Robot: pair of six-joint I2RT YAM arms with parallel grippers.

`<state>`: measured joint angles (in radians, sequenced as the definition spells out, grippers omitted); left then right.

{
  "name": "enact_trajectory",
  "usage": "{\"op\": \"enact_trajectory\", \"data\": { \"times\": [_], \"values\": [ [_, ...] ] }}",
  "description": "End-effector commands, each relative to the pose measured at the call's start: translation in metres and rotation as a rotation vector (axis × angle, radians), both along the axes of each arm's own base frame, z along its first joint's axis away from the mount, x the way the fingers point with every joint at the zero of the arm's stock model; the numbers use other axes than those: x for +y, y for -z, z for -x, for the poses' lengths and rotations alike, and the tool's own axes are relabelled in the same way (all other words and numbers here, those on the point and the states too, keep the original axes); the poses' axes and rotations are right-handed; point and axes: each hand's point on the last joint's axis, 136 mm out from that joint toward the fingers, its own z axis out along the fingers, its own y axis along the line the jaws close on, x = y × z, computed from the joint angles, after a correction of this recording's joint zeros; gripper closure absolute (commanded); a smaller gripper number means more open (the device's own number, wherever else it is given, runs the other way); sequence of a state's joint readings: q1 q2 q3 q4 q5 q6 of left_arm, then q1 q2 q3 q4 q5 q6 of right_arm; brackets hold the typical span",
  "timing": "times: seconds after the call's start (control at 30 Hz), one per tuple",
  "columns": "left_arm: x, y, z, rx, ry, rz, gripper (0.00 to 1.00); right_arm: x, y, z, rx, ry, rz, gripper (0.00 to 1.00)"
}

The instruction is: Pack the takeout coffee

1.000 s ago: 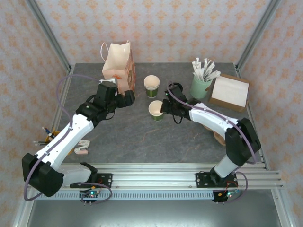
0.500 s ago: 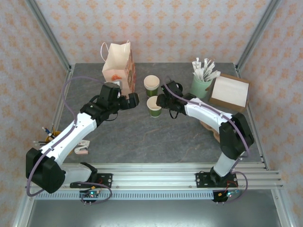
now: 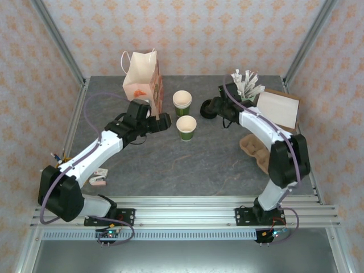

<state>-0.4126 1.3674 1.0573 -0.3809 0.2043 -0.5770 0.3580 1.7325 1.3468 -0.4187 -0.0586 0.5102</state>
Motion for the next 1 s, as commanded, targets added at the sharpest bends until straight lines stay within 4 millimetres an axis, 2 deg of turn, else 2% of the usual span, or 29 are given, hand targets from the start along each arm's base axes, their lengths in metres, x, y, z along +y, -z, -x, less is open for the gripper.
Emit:
{"op": "enact_trajectory", "data": {
  "times": [0.0, 0.1, 0.23, 0.37, 0.47, 0.97],
  "values": [
    [-0.012, -0.009, -0.005, -0.03, 0.005, 0.058, 0.0, 0.001, 0.019, -0.022, 0.009, 0.041, 0.036, 0.34],
    [-0.012, -0.006, -0.006, -0.032, -0.01, 0.06, 0.0, 0.008, 0.034, -0.042, 0.012, 0.071, 0.022, 0.35],
    [-0.009, -0.003, -0.004, -0.021, -0.015, 0.044, 0.0, 0.007, 0.048, -0.056, 0.006, 0.118, 0.03, 0.37],
    [-0.003, 0.0, 0.0, -0.012, -0.022, 0.01, 0.0, 0.003, 0.062, -0.06, 0.011, 0.134, 0.062, 0.42],
    [-0.001, 0.001, 0.0, -0.009, -0.025, -0.004, 0.0, 0.004, 0.069, -0.062, 0.015, 0.12, 0.071, 0.51],
    [-0.003, 0.007, -0.003, 0.009, -0.023, -0.011, 0.0, 0.004, 0.079, -0.073, 0.031, 0.086, 0.131, 0.61]
  ]
}}
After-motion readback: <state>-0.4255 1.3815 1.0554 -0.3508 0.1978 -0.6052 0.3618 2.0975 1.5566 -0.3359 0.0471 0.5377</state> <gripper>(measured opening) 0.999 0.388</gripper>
